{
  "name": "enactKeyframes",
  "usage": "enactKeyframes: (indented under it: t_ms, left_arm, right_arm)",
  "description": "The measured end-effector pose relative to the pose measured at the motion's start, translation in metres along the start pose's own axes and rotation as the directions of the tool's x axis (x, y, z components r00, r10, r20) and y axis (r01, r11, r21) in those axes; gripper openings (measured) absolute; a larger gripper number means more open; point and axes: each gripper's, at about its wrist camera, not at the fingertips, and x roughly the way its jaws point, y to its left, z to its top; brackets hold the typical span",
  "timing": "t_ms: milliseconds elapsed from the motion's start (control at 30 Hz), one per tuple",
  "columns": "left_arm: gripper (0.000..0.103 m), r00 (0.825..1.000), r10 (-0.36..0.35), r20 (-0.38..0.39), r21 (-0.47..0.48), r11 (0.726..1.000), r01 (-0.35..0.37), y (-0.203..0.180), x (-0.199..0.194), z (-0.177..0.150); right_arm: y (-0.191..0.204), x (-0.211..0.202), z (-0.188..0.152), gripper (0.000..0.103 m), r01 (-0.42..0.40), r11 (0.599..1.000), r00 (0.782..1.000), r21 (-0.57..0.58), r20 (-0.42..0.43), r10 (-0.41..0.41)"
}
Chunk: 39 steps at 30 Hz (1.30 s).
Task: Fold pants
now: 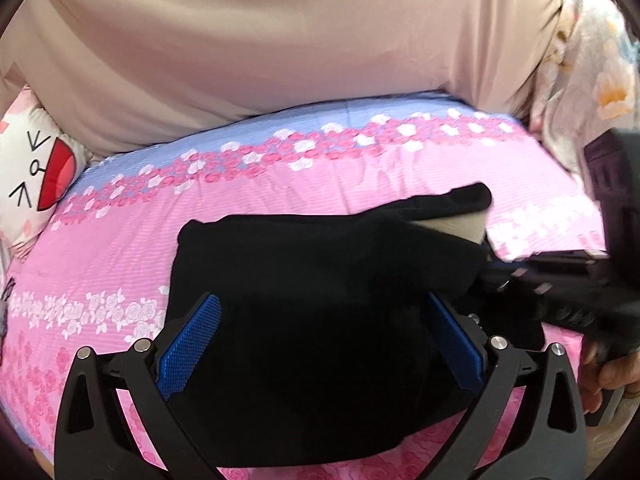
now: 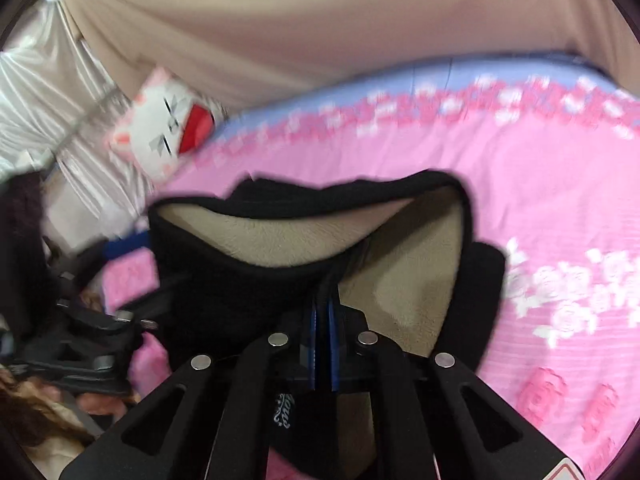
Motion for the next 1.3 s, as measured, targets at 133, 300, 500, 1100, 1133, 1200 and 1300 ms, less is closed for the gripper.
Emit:
enactKeyframes:
  t_ms: [133,300,500,1100,1133,1200,1300]
  left_arm:
    - [0.098,0.999,-0.037,-0.033,0.027,0.999,0.038,-0.011,0.009,-0.007]
    - [0.098,0.991,-0.083,-0.103,0.048,0.995,0.088,-0.025,0.022,-0.016]
    - [0.098,0.995,-0.060,-0.078,0.090,0.994,0.067,-0.032,0.017,-0.020]
    - [0.098,0.994,-0.105,-0.024,0.076,0.991,0.107,-0.017,-0.013,-0.017]
    - [0.098,0.996,-0.086,-0.029,0.073,0.993,0.088,-0.016,-0.010,-0.018]
    - [0.098,0.996,-0.066,-0.058,0.057,0.996,0.069,-0.010,-0.004,-0.017]
    - [0.098,0.998,-0.040,-0.039,0.027,0.999,0.041,0.007,-0.008,-0.018]
  right_arm:
    - [-0.049,0.031,-0.013,0.004,0.009,0.989,0.996,0.145,-0.088,0.003]
    - [-0.052,0.004,-0.007,0.016,-0.061,0.980,0.997,0.191,-0.039,0.070]
    - [-0.069,0.016,-0.007,0.023,-0.172,0.949,0.979,0.264,-0.065,0.196]
    - [-0.071,0.035,-0.010,0.006,-0.082,0.971,0.993,0.223,-0.070,0.100]
    - [-0.077,0.030,-0.012,0.006,-0.130,0.954,0.988,0.270,-0.043,0.147]
    - [-0.075,0.007,-0.012,0.010,-0.098,0.957,0.994,0.273,-0.010,0.105]
    - [-0.059,-0.048,-0.012,0.019,0.157,0.965,0.978,0.210,0.100,-0.181]
